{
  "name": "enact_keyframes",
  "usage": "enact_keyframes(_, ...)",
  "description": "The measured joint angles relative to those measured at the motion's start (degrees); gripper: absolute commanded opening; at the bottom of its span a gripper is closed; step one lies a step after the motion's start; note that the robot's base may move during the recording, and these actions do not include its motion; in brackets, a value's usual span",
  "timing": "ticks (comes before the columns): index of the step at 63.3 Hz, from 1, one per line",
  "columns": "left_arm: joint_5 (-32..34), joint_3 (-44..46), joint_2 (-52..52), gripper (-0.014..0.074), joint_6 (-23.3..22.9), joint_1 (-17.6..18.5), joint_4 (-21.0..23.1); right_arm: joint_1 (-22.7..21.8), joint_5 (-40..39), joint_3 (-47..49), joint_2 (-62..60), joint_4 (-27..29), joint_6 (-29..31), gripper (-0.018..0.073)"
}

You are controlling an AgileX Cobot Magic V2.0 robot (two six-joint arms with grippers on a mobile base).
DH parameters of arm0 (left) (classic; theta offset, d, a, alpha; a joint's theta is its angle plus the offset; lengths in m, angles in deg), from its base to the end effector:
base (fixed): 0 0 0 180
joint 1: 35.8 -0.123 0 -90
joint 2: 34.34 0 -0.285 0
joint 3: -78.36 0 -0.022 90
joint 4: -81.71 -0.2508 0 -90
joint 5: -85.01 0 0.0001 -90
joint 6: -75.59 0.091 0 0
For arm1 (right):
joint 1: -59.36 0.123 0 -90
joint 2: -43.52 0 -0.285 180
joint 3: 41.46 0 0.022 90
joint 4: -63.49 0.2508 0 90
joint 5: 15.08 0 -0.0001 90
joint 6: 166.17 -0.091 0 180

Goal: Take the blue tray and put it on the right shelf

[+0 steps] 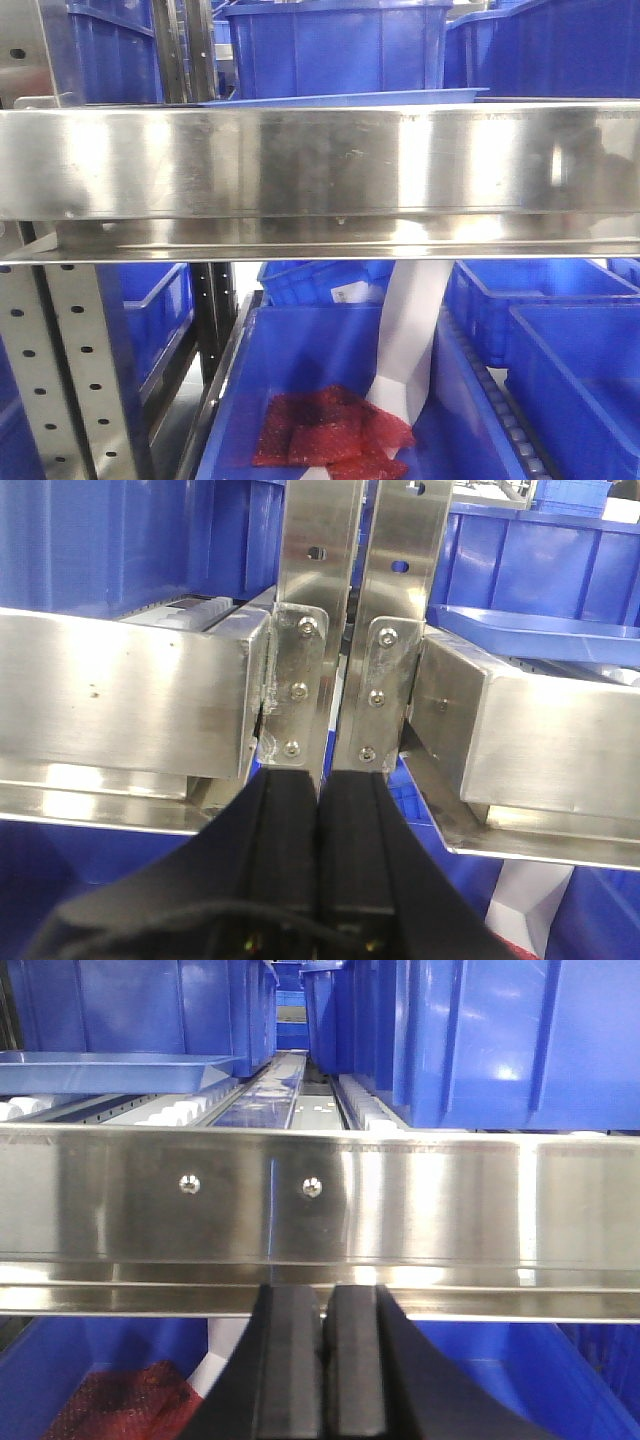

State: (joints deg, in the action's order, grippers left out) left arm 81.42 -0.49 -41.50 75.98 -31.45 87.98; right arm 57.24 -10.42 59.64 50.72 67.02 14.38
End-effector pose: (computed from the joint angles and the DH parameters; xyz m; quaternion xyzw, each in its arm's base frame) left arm 0.0567 -0.0049 0.1985 -0.0069 0.7045 -0.0656 0.7067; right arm 0.0569 -0.0016 0.1964 0.0298 0.7111 0.0070 0.7024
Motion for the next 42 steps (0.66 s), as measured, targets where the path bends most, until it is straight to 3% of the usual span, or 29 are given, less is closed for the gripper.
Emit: enact_keyframes(42, 0.0, 0.0, 0.0, -0.0048, 0.0, 0.0, 0.0, 0.0, 0.0, 0.0, 0.0, 0.0, 0.1, 0.0055)
